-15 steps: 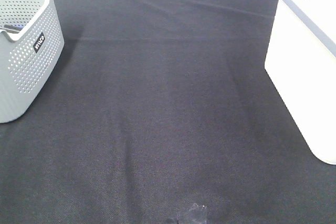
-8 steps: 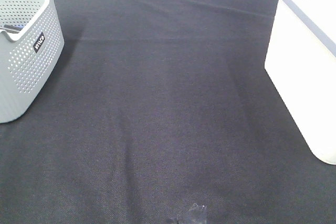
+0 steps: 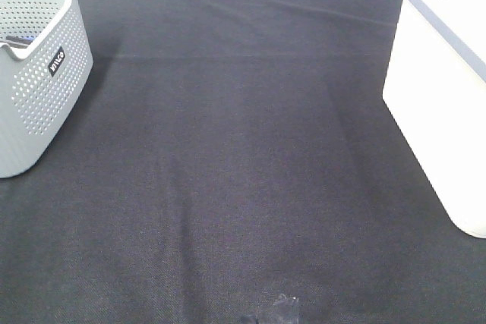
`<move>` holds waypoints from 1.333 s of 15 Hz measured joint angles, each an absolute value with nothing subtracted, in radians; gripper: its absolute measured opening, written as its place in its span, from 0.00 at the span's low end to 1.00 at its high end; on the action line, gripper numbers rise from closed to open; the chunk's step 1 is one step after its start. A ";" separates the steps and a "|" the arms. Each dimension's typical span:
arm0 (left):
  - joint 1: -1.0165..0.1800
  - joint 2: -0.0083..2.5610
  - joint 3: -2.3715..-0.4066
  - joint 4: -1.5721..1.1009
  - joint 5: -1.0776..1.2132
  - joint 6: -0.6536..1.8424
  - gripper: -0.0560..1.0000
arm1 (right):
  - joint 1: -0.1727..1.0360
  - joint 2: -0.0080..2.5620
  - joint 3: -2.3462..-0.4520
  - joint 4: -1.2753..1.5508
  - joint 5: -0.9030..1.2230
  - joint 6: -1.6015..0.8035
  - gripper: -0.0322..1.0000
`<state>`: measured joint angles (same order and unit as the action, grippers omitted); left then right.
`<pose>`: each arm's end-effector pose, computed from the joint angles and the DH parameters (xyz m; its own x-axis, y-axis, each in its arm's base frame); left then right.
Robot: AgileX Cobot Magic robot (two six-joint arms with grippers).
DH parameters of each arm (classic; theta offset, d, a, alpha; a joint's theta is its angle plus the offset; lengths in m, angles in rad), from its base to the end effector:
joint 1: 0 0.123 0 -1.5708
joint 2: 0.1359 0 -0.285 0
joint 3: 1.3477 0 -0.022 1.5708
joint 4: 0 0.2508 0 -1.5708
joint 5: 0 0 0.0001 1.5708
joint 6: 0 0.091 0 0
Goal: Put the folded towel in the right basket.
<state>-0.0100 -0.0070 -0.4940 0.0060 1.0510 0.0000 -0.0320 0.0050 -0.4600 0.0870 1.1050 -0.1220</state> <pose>-0.0048 0.0005 0.2764 -0.4464 0.0074 -0.8948 0.0067 1.0000 0.0050 -0.0017 0.0071 0.2629 -0.5274 -0.0657 -0.8471 -0.0777 0.9966 -0.0289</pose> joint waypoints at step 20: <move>-0.010 -0.007 -0.494 0.006 1.051 0.000 0.99 | -0.032 -0.003 -0.460 0.074 1.107 -0.112 0.85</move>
<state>-0.0100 -0.0070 -0.4940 0.0060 1.0510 0.0000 -0.0320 -0.0030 -0.4600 0.0740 1.1070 -0.1120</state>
